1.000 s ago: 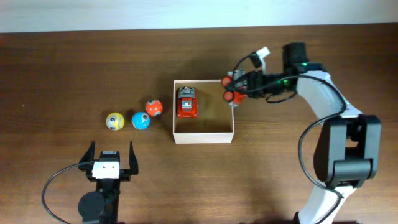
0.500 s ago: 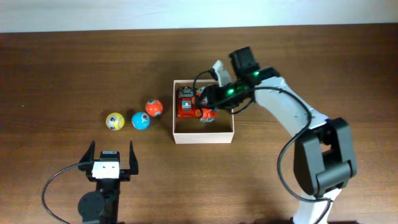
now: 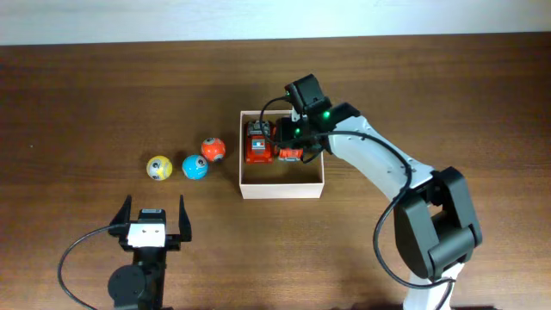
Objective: Pack container
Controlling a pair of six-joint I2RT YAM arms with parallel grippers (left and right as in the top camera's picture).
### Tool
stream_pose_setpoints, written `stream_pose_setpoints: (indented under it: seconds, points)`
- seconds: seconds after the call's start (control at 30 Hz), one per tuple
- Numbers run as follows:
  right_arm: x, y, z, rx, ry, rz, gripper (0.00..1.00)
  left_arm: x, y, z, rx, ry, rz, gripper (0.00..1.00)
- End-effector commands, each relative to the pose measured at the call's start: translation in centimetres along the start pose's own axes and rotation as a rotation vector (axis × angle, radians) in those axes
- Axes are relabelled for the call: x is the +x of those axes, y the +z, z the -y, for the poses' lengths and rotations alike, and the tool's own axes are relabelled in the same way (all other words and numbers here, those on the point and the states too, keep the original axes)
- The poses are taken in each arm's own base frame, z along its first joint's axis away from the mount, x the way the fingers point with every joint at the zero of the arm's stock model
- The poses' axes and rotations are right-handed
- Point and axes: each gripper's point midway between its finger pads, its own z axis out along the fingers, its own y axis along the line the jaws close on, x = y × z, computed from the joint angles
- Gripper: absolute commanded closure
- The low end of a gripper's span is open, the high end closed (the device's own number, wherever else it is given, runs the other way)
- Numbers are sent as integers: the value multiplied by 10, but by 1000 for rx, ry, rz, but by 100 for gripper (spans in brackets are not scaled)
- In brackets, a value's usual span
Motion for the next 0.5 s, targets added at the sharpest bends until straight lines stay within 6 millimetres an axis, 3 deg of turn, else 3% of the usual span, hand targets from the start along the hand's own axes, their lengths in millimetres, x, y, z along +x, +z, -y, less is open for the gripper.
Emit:
stream_pose_setpoints:
  seconds: [0.0, 0.47]
  points:
    - [-25, -19, 5, 79, 11, 118, 43, 1, 0, 2, 8, 13, 2, 1]
    - [-33, -12, 4, 75, 3, 148, 43, 1, 0, 2, 8, 13, 2, 1]
